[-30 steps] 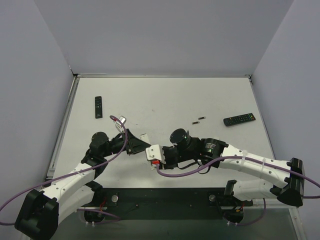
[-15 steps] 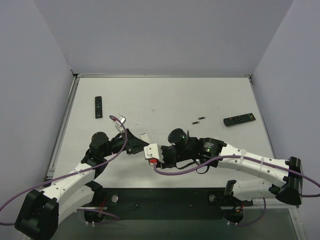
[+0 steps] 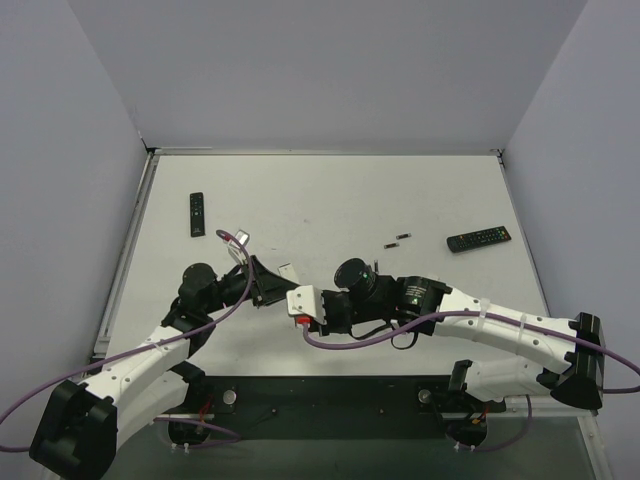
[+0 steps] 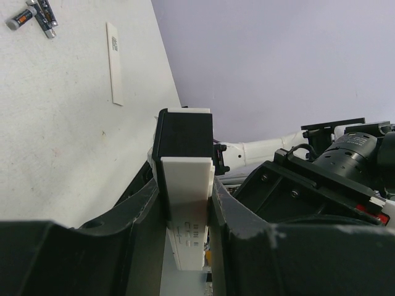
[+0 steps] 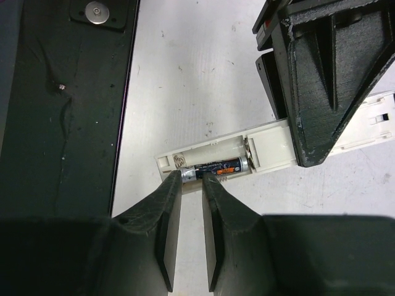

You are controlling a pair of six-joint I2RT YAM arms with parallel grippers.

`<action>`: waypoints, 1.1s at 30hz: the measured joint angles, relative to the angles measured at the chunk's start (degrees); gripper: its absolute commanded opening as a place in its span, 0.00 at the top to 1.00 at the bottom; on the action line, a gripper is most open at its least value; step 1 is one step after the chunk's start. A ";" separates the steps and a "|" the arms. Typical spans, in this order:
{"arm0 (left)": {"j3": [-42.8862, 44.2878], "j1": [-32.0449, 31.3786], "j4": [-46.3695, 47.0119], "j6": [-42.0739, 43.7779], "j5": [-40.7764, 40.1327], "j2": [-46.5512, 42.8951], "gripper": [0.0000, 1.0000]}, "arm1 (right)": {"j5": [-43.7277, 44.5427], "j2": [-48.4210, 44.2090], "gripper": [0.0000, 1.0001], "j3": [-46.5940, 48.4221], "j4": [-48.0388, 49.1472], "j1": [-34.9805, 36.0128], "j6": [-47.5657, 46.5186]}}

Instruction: Load the batteries into the remote control

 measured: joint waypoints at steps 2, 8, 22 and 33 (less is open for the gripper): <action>0.00 0.02 0.00 0.07 -0.13 0.00 1.00 | 0.52 0.00 0.87 0.02 0.00 0.11 0.07; 0.07 0.09 -0.31 0.90 -1.44 -0.39 1.00 | 2.36 0.13 0.89 0.02 -0.02 0.11 0.68; 1.29 0.48 -6.88 9.11 -4.57 -4.04 1.00 | 7.93 4.44 0.90 2.01 -1.20 0.09 9.79; 1.27 0.20 -7.32 10.99 -4.72 -4.66 1.00 | 11.65 8.46 0.91 6.47 -1.66 -1.60 21.00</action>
